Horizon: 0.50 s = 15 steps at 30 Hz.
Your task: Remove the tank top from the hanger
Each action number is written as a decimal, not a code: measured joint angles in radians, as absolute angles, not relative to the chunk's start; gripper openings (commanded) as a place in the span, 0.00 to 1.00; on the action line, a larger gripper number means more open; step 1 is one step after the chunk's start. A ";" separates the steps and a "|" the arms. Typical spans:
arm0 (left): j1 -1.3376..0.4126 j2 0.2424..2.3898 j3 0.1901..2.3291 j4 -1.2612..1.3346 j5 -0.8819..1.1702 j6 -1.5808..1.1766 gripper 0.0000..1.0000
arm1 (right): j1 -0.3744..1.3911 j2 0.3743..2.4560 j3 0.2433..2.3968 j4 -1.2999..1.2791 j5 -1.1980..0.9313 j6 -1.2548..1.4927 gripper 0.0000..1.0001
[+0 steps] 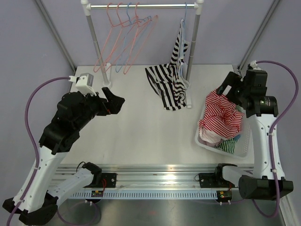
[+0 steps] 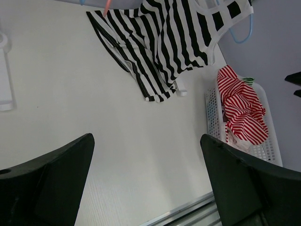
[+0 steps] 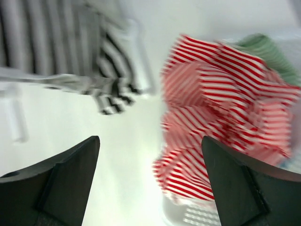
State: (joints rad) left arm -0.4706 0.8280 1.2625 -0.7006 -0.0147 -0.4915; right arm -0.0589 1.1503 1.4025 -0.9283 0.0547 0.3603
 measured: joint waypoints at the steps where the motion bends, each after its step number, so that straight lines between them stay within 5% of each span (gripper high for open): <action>1: -0.480 0.830 1.263 -0.705 -0.024 -0.484 0.99 | -0.059 1.145 1.422 -0.908 -0.017 0.367 0.93; 6: -0.489 0.825 1.249 -0.722 -0.062 -0.425 0.99 | 0.020 1.223 1.612 -0.813 -0.181 0.400 0.91; 15: -0.489 0.727 1.040 -0.733 -0.091 -0.299 0.99 | 0.341 1.625 2.141 -0.848 -0.021 0.354 0.87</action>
State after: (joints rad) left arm -0.4892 0.7269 1.0397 -0.7334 -0.0910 -0.2985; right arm 0.3408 1.6249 2.1410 -0.8478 -0.0212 0.3538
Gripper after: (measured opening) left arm 0.988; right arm 0.872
